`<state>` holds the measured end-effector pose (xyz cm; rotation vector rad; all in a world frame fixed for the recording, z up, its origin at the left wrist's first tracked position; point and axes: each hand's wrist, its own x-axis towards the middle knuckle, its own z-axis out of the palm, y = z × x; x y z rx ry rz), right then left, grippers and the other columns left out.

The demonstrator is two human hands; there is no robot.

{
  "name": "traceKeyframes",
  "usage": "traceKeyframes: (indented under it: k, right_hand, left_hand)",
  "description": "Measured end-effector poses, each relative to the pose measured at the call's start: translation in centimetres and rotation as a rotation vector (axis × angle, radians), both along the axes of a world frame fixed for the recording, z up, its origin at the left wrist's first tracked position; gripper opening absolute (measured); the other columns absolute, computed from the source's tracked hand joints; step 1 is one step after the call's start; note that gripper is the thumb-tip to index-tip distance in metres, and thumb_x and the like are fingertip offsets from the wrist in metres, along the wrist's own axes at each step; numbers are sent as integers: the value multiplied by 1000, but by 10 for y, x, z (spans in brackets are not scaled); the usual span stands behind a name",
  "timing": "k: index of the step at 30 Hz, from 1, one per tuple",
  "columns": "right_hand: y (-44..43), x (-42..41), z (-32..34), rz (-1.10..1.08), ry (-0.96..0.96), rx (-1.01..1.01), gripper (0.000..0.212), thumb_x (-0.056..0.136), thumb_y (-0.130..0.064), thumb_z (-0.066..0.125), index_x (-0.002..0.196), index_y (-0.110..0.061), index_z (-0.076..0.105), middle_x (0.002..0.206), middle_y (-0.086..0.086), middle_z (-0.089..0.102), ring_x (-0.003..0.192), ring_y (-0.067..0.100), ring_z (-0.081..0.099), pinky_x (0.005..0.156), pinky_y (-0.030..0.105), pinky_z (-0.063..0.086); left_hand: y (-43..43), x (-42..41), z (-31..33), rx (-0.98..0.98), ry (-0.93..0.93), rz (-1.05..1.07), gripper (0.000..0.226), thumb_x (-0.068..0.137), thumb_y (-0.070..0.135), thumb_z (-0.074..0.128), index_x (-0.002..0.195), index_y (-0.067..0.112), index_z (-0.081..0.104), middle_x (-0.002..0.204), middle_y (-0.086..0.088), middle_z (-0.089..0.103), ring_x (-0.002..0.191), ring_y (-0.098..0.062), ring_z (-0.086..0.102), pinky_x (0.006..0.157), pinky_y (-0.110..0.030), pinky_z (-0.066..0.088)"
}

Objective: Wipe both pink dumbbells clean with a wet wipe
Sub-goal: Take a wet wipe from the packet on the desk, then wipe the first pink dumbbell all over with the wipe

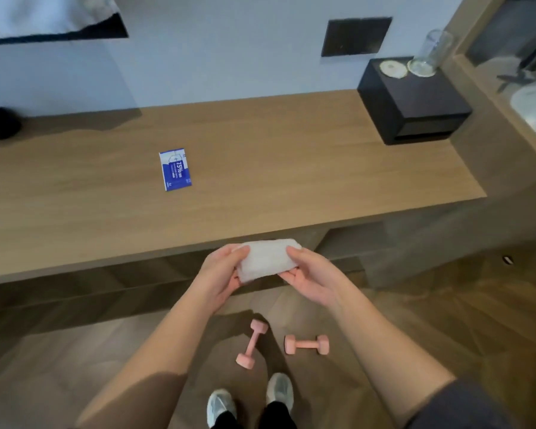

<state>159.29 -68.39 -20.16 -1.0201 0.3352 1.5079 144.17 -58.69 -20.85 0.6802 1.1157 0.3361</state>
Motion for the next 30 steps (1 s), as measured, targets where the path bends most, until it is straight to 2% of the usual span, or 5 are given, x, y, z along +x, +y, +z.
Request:
traceKeyframes:
  k: [9,17,24,27,30]
  right_hand:
    - [-56,-33,-88,173,148,-7,60,85,-21,67,138,-1,47,134,21,58,114,28,64,83,39,59]
    - [-75,-51,-202,336,-19,-76,42,97,-6,53,137,7,45,111,21,62,67,21,70,45,24,53]
    - [-79,-22,-361,494,-47,-181,42,96,-7,55,137,1,48,112,17,65,81,20,71,57,26,55]
    - [-86,-17,-431,582,-133,-172,39,98,-13,53,137,-8,53,107,11,67,85,21,68,68,31,59]
    - [-91,-15,-494,627,-268,-193,34,100,-18,52,133,-13,58,96,9,72,97,27,66,93,42,53]
  left_hand:
    - [-39,-41,-76,260,281,-299,15,96,20,60,102,13,71,98,-7,70,83,-15,64,60,-21,50]
    - [-58,-71,-198,158,332,-284,13,95,9,60,98,1,69,73,-8,60,46,-3,56,44,-15,46]
    - [-65,-50,-369,134,392,-305,23,96,13,59,113,-1,67,91,-15,66,66,-13,57,52,-13,51]
    - [-73,-43,-452,114,432,-359,13,94,14,61,92,15,73,92,-8,70,77,-21,65,80,-31,58]
    - [-78,-43,-529,124,414,-375,19,93,14,62,79,23,72,91,-6,71,78,-19,67,80,-35,59]
